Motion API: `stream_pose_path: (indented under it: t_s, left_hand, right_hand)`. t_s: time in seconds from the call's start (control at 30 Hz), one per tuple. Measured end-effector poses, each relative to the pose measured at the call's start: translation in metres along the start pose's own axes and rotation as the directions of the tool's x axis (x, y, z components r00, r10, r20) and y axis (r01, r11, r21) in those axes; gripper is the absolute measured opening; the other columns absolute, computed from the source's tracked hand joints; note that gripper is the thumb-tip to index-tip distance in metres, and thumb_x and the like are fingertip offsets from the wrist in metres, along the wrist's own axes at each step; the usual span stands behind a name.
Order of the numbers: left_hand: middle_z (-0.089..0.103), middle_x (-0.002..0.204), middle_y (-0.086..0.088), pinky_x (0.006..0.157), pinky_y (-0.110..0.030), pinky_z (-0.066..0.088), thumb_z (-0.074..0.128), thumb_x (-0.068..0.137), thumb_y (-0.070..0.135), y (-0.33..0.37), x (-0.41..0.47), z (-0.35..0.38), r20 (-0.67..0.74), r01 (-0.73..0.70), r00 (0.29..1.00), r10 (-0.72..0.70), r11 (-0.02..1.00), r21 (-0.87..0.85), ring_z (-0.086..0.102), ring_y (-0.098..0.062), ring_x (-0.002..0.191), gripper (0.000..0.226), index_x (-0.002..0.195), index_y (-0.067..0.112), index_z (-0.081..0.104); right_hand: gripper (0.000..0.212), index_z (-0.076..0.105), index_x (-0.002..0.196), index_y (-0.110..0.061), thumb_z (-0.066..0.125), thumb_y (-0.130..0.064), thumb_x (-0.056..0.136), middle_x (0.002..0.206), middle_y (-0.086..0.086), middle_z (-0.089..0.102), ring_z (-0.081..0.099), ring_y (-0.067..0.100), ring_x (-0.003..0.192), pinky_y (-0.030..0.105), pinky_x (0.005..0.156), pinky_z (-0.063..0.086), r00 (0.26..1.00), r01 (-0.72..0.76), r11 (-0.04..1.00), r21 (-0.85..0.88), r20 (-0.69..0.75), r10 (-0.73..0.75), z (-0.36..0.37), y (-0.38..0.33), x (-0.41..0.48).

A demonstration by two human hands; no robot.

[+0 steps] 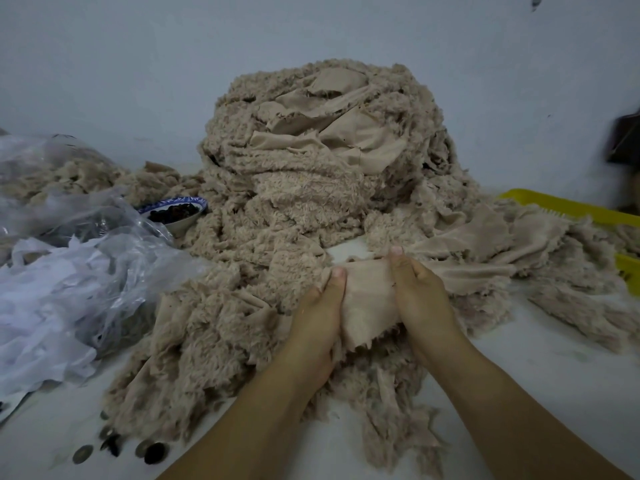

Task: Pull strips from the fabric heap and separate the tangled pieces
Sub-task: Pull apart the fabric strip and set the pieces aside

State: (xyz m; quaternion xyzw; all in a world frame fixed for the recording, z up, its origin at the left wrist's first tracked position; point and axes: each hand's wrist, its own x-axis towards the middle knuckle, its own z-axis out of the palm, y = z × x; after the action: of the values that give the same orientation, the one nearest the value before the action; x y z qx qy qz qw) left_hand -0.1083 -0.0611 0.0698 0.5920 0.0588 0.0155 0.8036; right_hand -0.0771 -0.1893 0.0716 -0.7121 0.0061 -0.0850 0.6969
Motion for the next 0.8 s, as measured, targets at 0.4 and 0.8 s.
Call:
stream_pose_path:
  t_s: [0.4, 0.8]
  left_hand:
    - [0.073, 0.113, -0.019, 0.098, -0.046, 0.054, 0.049, 0.102, 0.041, 0.017, 0.001, -0.014, -0.071, 0.083, 0.993, -0.099, 0.978, -0.192, 0.07, -0.032, 0.108, 0.044, 0.122, 0.006, 0.067]
    - [0.075, 0.11, -0.017, 0.076, -0.029, 0.06, 0.056, 0.099, 0.03, 0.006, -0.001, -0.012, 0.123, 0.025, 0.992, -0.014, 0.995, -0.095, 0.073, -0.027, 0.102, 0.031, 0.105, 0.01, 0.078]
  right_hand:
    - [0.052, 0.069, 0.067, -0.021, 0.046, -0.064, 0.085, 0.042, -0.006, 0.03, 0.025, 0.008, 0.035, 0.02, 0.036, 0.024, 0.987, -0.024, 0.981, 0.194, 0.161, -0.008, -0.02, -0.003, 0.002]
    - [0.062, 0.065, 0.096, -0.026, 0.044, -0.08, 0.074, 0.102, -0.006, 0.07, 0.065, 0.012, 0.099, 0.034, 0.09, 0.051, 0.97, -0.023, 0.986, -0.162, 0.236, 0.062, -0.005, -0.003, -0.01]
